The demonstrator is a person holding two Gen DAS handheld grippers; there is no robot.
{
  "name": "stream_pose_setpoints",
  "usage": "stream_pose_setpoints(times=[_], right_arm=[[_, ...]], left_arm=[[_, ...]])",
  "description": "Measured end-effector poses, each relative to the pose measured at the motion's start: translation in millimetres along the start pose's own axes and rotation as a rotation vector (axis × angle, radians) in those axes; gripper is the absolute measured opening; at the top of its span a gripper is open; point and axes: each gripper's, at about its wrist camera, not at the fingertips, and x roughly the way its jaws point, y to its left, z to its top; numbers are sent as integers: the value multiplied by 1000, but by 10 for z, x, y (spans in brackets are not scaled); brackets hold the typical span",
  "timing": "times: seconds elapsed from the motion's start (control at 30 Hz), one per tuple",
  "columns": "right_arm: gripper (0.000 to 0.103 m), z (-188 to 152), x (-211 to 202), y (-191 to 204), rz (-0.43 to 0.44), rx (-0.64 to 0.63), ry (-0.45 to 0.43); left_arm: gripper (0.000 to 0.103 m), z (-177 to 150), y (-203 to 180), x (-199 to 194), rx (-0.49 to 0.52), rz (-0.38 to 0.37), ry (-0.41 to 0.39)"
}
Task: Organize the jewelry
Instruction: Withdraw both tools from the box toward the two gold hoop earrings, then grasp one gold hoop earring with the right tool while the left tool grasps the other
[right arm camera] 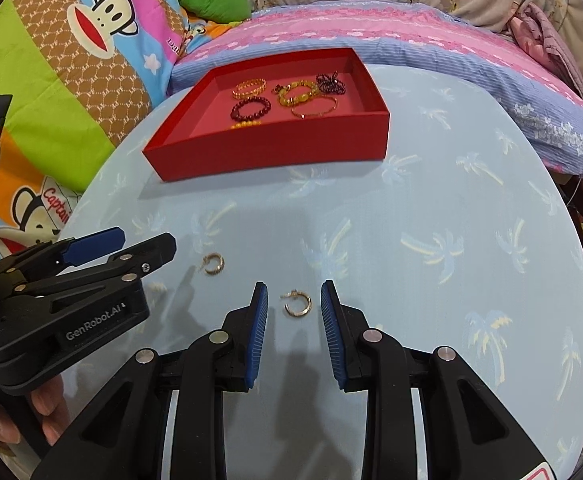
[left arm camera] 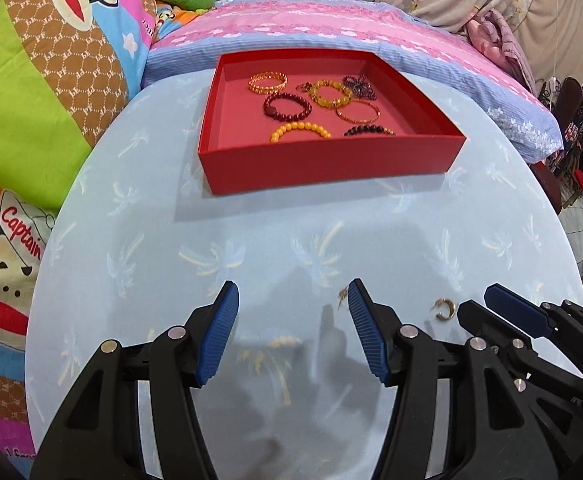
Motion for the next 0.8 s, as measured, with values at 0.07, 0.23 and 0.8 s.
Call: stream_pose_setpoints(times=[0.07, 0.23, 0.8], right_arm=[[28, -47, 31, -5, -4, 0, 11], [28, -121, 97, -5, -9, -3, 26], [24, -64, 328, 189, -88, -64, 12]], left_arm=[[54, -56, 16, 8, -1, 6, 7], [54, -171, 64, 37, -11, 15, 28], [54, -220, 247, 41, -37, 20, 36]])
